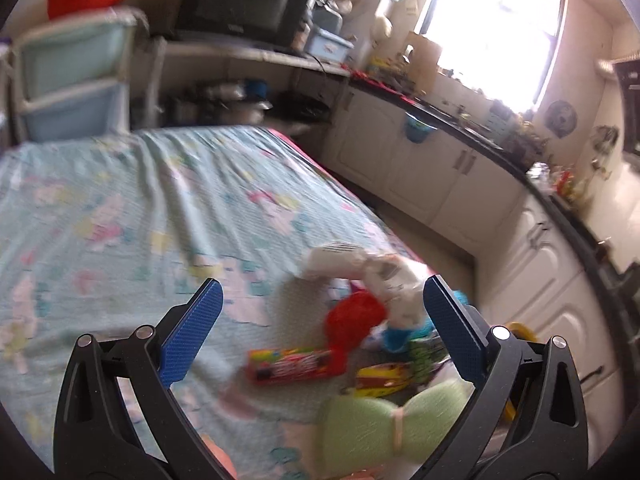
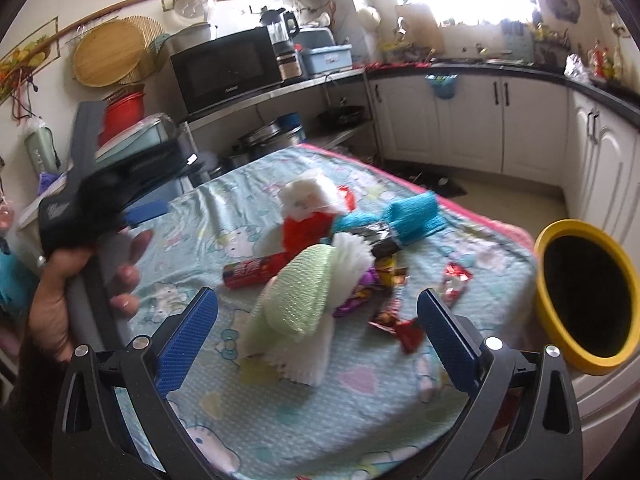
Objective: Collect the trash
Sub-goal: 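Grasp the white plastic bag with the left tool while the right tool grasps the green mesh net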
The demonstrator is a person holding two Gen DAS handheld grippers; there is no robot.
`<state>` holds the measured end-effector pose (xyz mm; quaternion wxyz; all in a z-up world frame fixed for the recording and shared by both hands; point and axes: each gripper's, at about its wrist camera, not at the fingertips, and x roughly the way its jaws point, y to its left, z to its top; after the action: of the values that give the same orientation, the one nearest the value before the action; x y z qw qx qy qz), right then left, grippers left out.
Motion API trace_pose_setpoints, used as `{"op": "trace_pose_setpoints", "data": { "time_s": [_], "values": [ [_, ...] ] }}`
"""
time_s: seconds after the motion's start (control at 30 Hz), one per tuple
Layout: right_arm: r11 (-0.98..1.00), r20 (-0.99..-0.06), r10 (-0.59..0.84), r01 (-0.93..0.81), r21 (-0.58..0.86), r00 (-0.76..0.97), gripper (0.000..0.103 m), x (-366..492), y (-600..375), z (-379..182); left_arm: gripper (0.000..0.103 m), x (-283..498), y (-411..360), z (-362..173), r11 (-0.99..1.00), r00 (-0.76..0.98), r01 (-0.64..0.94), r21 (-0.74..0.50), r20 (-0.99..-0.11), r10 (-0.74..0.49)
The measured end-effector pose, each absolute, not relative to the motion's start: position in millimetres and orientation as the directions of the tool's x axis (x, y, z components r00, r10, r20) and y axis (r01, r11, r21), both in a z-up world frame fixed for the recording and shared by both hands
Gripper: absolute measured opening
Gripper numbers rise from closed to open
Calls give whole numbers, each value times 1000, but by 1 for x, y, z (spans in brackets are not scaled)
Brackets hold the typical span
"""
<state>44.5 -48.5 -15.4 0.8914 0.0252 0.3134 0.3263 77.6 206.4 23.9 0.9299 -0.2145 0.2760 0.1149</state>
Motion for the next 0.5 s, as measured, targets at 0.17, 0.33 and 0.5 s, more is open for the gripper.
{"op": "trace_pose_setpoints", "data": {
  "time_s": [0.17, 0.33, 0.5],
  "values": [
    [761, -568, 626, -580, 292, 535, 89, 57, -34, -25, 92, 115, 209, 11, 847, 801, -248, -470, -592, -94],
    [737, -609, 643, -592, 327, 464, 63, 71, -23, -40, 92, 147, 197, -8, 820, 743, -199, -537, -628, -231],
    [714, -609, 667, -602, 358, 429, 32, 76, -22, -45, 89, 164, 187, -22, 811, 707, -209, -547, -657, -261]
  ]
}}
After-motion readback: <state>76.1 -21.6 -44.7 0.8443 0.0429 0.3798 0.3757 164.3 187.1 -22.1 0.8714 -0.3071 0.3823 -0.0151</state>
